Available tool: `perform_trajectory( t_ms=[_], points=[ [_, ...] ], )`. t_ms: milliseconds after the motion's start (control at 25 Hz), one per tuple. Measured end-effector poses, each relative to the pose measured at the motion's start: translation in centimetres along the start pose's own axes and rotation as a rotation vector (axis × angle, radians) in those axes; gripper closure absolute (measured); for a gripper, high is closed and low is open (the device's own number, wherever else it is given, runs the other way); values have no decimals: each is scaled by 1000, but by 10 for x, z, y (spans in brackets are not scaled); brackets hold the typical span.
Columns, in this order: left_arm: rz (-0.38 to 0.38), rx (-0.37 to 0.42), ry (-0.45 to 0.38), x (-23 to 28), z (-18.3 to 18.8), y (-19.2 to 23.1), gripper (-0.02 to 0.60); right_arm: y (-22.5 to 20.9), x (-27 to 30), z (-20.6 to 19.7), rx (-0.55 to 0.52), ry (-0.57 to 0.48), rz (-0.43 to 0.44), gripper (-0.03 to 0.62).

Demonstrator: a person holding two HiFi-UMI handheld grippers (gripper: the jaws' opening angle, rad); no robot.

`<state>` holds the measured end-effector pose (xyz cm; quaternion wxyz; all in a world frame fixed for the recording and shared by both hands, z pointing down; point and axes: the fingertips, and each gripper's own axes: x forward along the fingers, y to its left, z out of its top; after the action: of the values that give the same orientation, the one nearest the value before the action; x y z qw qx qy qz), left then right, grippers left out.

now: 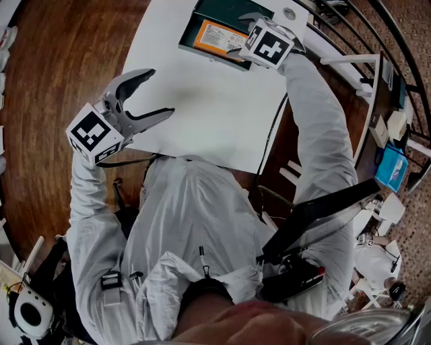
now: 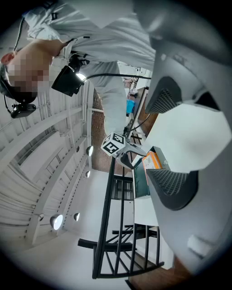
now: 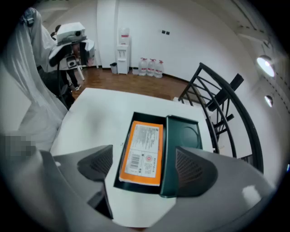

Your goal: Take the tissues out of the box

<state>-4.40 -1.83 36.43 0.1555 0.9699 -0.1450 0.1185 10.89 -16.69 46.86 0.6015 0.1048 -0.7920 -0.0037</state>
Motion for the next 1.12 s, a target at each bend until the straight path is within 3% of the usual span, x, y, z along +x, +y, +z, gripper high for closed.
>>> perform_trajectory(
  t_ms=[320, 520, 840, 960, 1120],
  points=[
    [15, -43, 0, -15, -15, 18, 186, -5, 59, -9, 14, 92, 62, 159],
    [3, -132, -44, -19, -24, 27, 187, -3, 83, -19, 15, 133, 96, 163],
    [26, -127, -47, -19, -15, 25, 189, -8, 62, -14, -5, 117, 88, 269],
    [31, -123, -47, -21, -11, 24, 190, -14, 25, 5, 11, -42, 53, 276],
    [29, -123, -44, -24, -10, 20, 190, -6, -71, 43, 79, -434, -14, 279]
  ],
)
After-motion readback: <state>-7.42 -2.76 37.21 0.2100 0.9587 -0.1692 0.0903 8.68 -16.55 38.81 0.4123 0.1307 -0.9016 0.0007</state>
